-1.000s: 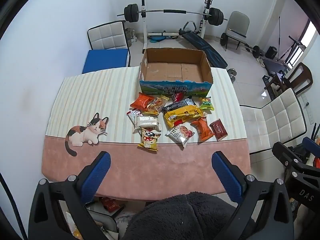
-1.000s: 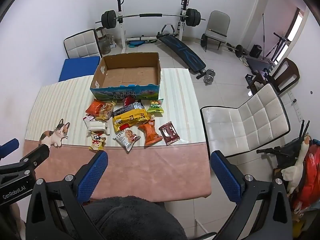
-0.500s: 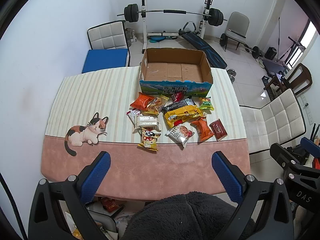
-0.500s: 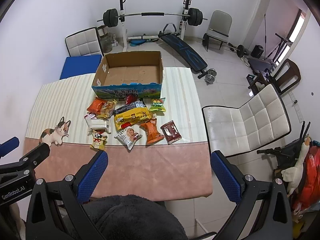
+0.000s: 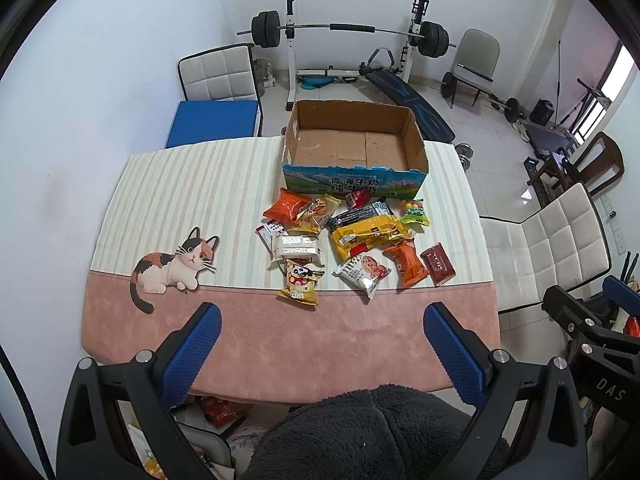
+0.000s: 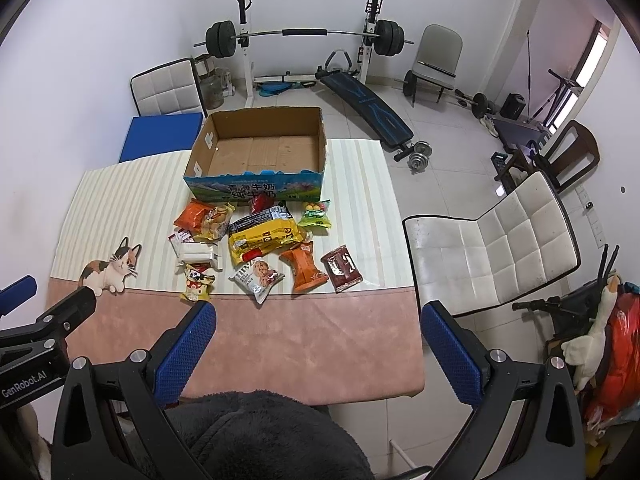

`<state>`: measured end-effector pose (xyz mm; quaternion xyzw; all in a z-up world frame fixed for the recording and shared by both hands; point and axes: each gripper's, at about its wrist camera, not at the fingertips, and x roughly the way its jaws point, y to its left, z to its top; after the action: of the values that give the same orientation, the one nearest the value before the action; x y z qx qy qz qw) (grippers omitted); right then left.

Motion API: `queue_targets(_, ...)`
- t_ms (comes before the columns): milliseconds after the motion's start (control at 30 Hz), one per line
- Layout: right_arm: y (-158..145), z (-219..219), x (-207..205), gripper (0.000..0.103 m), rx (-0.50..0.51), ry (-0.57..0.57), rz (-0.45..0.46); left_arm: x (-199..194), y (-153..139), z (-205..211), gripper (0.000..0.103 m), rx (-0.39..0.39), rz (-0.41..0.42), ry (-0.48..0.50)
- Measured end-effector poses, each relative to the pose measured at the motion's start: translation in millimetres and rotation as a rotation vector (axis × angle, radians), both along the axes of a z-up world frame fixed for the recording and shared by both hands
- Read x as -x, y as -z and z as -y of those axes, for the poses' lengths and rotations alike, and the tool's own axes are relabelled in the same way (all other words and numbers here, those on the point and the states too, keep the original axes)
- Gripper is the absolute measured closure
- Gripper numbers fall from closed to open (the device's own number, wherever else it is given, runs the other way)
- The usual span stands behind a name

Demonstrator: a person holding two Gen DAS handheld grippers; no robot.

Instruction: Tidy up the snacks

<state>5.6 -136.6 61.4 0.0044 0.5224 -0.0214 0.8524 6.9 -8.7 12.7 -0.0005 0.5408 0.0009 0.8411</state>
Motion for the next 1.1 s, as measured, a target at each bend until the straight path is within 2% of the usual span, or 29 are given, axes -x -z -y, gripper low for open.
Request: queue_targets(1100, -21.0, 8.3, -4.9, 0.0, -0.006, 0.004, 0.046, -2.6, -4.0, -9.9, 0.0, 0.021, 0.032, 0.001)
